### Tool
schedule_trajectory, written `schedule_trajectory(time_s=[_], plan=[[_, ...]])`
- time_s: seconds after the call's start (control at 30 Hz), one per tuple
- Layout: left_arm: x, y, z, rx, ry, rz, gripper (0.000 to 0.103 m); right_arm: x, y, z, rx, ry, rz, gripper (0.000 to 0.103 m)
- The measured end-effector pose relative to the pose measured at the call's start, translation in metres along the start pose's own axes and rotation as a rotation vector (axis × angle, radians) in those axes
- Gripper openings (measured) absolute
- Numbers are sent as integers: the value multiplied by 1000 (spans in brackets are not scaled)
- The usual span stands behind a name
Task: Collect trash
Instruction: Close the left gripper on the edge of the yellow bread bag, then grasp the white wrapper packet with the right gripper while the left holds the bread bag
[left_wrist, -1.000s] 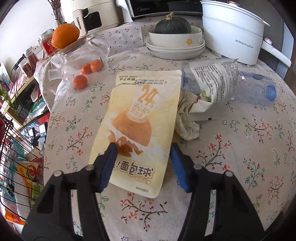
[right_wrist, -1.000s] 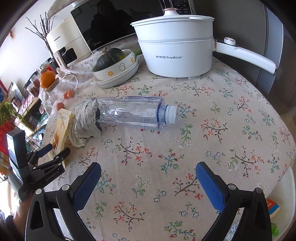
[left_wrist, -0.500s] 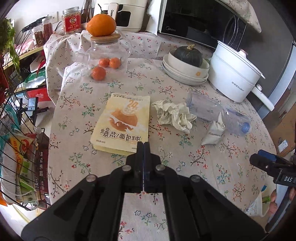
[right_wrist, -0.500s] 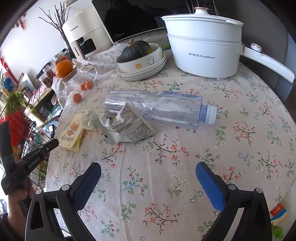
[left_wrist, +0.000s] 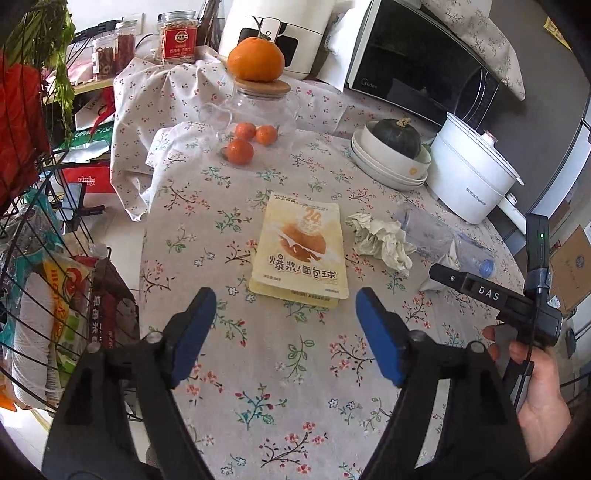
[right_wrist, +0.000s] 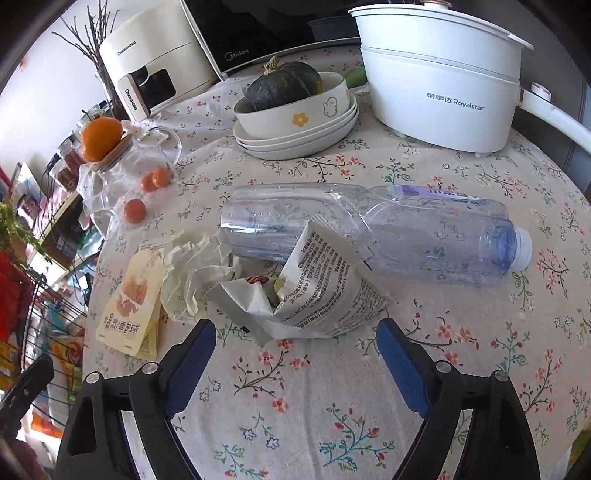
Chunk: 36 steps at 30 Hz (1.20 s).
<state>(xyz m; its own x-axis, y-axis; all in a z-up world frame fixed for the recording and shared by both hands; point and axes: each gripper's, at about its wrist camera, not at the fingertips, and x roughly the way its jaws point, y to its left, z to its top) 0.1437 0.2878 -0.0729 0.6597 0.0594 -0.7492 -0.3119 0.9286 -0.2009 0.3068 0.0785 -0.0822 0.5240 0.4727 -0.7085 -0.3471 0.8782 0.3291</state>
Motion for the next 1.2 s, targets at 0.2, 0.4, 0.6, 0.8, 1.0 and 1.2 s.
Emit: schedule_trajectory(time_s=[0.2, 0.4, 0.6, 0.8, 1.0, 1.2], plan=[[41, 1, 14, 26, 65, 6, 82, 14, 2, 6, 37, 27, 37, 60], [90, -4, 14, 80, 155, 82, 82, 23, 8, 11, -6, 68, 56, 14], [101, -14, 10, 161, 135, 147, 32, 25, -3, 6, -5, 81, 108, 6], [96, -17, 12, 160, 125, 141, 7, 3, -26, -7, 56, 42, 160, 68], [83, -19, 15, 128, 106, 85, 4, -7, -24, -1, -39, -49, -5, 84], [66, -19, 17, 123, 84, 61, 4, 12, -21, 18, 22, -56, 16, 84]])
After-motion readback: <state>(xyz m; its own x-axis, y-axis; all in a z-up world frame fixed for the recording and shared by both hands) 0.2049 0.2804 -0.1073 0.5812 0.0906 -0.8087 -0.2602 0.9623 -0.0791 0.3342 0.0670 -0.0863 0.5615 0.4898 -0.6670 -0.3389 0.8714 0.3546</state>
